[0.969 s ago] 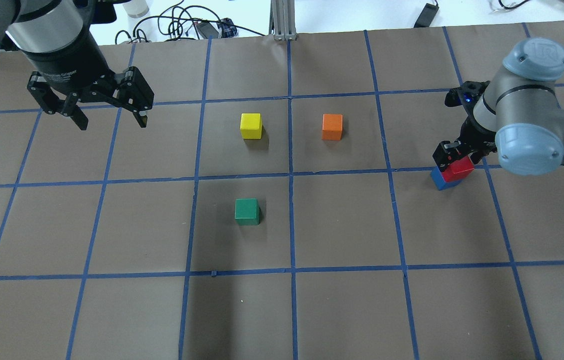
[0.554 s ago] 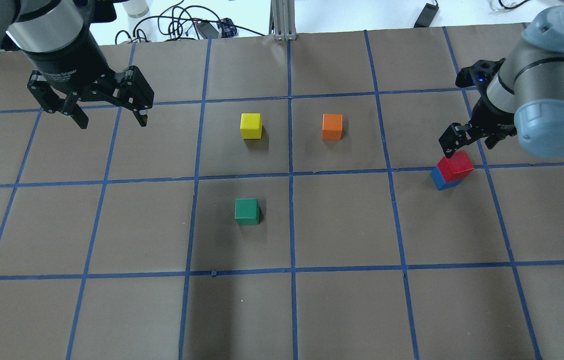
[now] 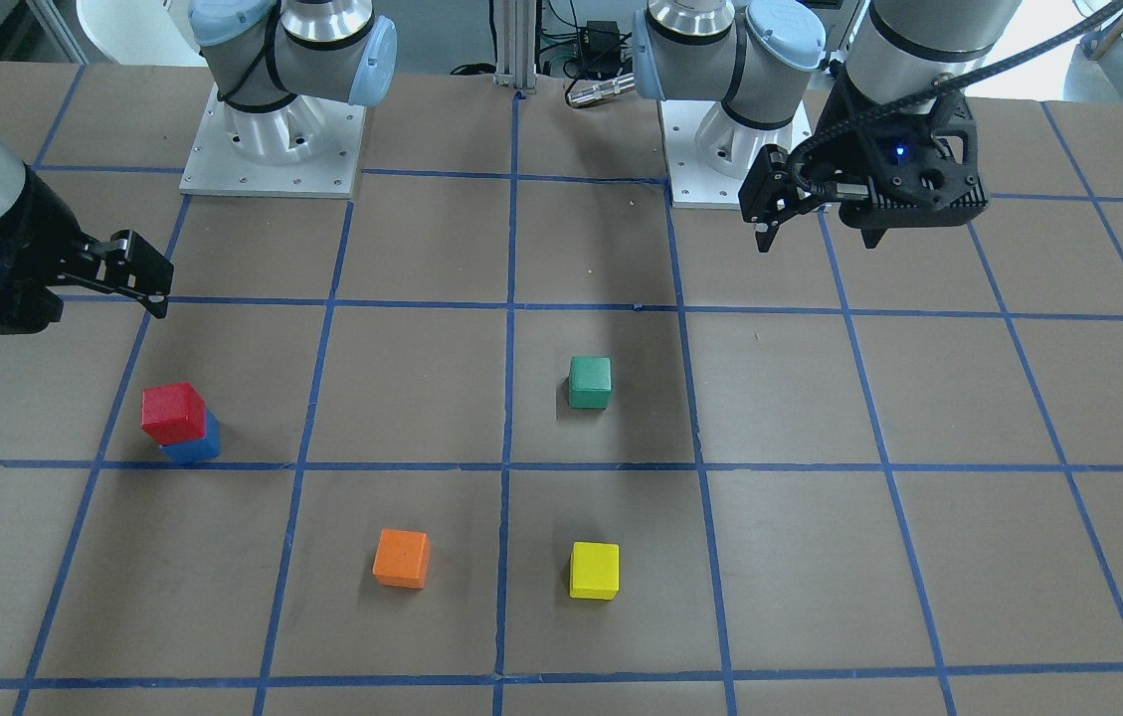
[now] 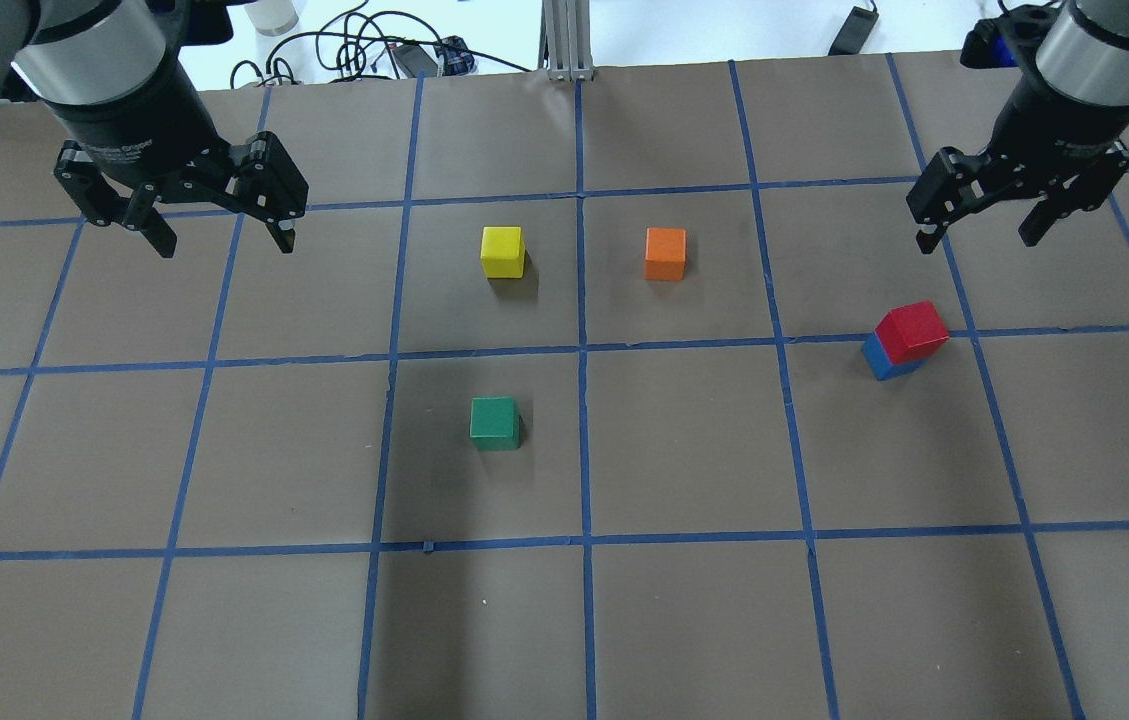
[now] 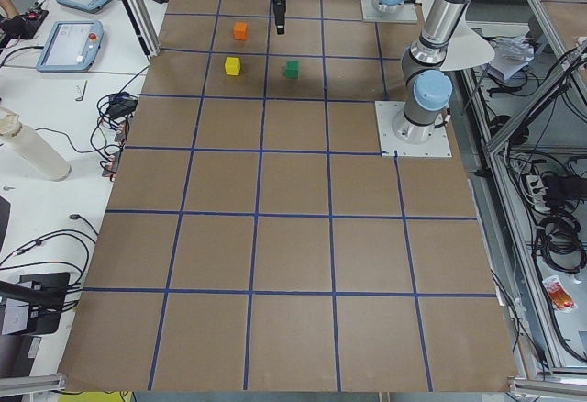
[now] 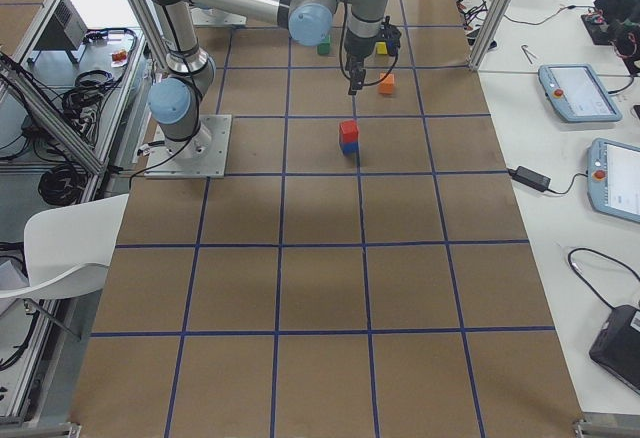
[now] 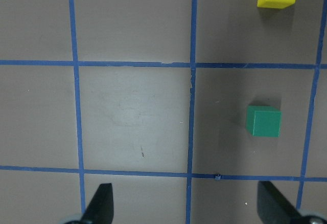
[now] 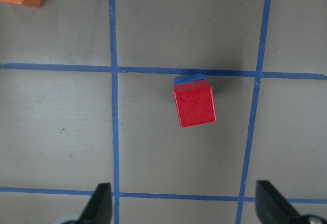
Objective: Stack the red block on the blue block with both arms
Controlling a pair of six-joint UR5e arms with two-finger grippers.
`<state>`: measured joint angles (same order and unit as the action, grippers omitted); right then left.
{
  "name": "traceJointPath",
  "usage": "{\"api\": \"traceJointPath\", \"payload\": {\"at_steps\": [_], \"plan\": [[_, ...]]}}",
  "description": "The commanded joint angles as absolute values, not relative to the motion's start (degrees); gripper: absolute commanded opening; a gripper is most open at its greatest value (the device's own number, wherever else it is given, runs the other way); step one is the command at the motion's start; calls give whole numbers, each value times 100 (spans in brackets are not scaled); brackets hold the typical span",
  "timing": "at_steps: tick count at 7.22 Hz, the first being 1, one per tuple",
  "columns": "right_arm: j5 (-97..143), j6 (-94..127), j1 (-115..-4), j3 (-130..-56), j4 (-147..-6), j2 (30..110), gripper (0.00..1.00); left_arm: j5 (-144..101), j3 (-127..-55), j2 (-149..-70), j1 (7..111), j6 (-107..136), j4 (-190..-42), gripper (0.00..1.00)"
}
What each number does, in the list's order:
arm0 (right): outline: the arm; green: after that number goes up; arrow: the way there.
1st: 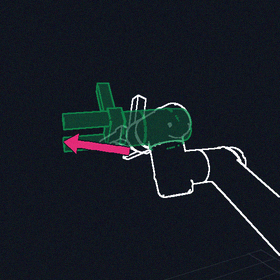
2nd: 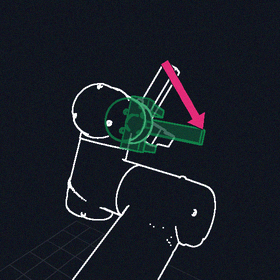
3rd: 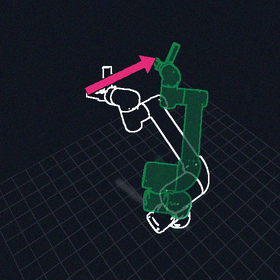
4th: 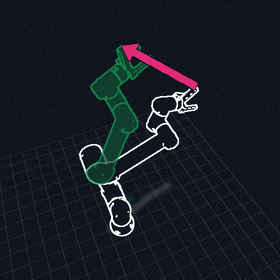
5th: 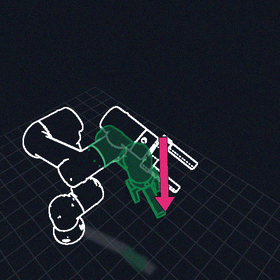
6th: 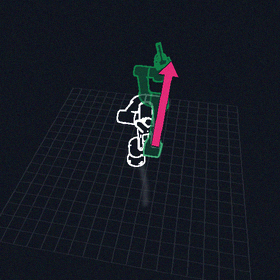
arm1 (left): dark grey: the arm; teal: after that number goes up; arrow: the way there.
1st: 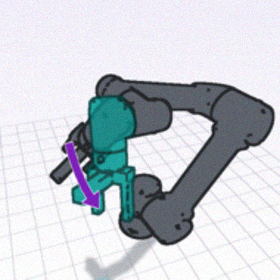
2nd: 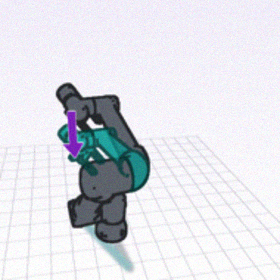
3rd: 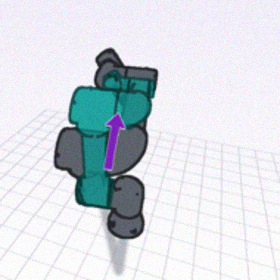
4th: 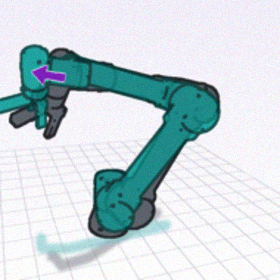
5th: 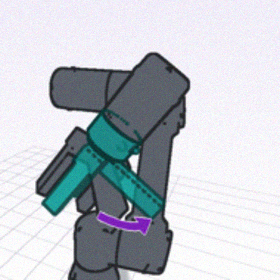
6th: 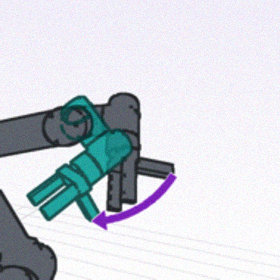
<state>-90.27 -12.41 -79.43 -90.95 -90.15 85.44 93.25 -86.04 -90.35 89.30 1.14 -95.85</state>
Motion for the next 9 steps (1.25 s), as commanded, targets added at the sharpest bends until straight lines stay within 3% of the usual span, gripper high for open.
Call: {"api": "traceJointPath", "payload": {"at_steps": [1,9], "plan": [[-9079,-460,-8619,-8982,-8956,8543,100,9325,-8604,-9026,8921,114,-9580,100],[-9018,-114,-8807,-9141,-8895,8824,100,9325,-8613,-9026,8921,114,-9545,100]]}}
